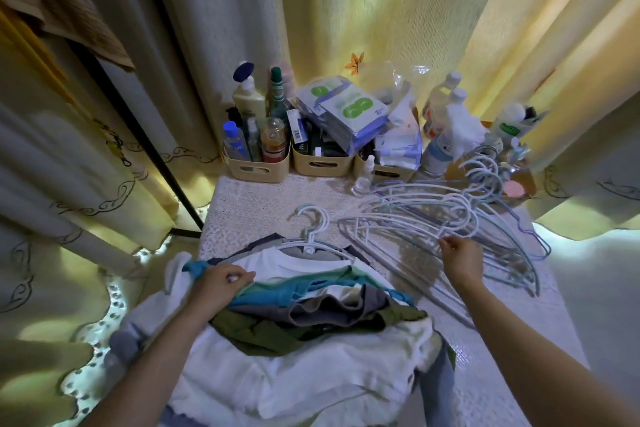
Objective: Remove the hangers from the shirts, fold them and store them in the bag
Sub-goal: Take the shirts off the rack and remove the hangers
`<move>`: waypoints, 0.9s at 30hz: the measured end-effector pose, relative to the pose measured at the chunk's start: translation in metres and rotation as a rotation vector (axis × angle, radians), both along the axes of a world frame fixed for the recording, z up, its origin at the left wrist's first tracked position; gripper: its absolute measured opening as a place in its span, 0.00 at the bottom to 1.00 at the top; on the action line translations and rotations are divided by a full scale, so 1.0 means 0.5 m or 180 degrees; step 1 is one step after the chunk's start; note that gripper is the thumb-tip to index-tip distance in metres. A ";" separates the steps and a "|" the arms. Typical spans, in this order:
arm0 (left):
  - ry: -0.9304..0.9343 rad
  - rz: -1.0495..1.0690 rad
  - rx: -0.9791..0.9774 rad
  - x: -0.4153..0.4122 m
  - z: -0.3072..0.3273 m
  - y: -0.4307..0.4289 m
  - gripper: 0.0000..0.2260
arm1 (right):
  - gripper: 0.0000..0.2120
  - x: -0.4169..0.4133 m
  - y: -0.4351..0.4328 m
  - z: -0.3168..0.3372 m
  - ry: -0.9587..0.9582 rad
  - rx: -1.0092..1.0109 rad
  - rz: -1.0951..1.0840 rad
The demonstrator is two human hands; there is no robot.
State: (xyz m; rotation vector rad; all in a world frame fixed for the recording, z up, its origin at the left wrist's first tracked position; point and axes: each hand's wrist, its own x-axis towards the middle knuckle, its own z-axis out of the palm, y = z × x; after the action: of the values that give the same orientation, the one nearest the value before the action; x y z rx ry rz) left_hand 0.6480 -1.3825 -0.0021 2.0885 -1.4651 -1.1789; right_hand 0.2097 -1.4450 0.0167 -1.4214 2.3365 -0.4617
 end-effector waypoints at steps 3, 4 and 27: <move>-0.0003 0.0006 -0.0080 -0.002 -0.002 0.000 0.02 | 0.13 -0.005 0.015 -0.002 0.0306 0.0015 0.0005; 0.0002 0.0014 -0.0114 -0.004 -0.003 0.002 0.03 | 0.13 -0.003 0.021 -0.003 0.0276 -0.0048 -0.0044; -0.1177 -0.1297 -0.0477 -0.172 0.003 -0.076 0.17 | 0.14 0.229 0.096 0.035 -0.1639 0.1444 0.2648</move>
State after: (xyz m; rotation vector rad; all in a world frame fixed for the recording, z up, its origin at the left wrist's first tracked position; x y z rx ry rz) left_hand 0.5621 -1.4204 -0.0006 2.0381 -2.1550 -0.7944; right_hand 0.3242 -1.3969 0.0344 -1.6225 1.1957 -0.0301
